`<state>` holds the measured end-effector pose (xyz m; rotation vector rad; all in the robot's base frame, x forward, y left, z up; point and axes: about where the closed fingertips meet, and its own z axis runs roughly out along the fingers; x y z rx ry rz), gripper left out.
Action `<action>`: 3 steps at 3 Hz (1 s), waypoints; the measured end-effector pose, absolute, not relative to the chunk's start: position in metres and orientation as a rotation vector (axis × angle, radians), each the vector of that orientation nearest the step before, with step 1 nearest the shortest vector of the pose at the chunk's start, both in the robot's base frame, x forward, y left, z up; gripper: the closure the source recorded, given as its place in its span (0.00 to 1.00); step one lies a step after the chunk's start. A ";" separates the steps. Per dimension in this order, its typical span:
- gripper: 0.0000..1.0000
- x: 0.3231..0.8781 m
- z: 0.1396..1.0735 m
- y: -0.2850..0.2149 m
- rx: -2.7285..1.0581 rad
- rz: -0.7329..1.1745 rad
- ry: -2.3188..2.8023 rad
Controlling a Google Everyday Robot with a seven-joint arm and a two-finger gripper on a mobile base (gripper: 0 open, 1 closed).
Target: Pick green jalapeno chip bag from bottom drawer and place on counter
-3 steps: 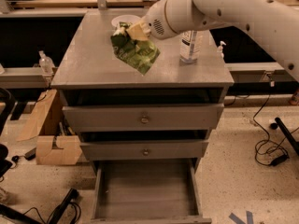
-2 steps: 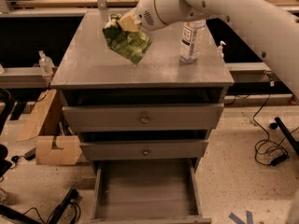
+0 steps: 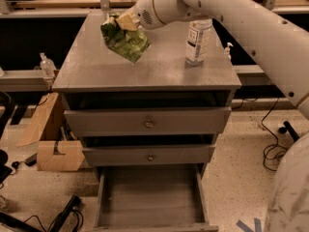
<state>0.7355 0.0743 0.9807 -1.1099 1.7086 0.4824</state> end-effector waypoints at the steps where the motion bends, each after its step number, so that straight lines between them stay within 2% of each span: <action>1: 0.51 0.735 0.980 0.076 -1.113 0.485 1.708; 3: 0.05 0.735 0.978 0.081 -1.119 0.491 1.708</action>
Offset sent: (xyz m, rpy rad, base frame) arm -0.0001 0.0017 -0.0007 0.0000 0.0011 0.0025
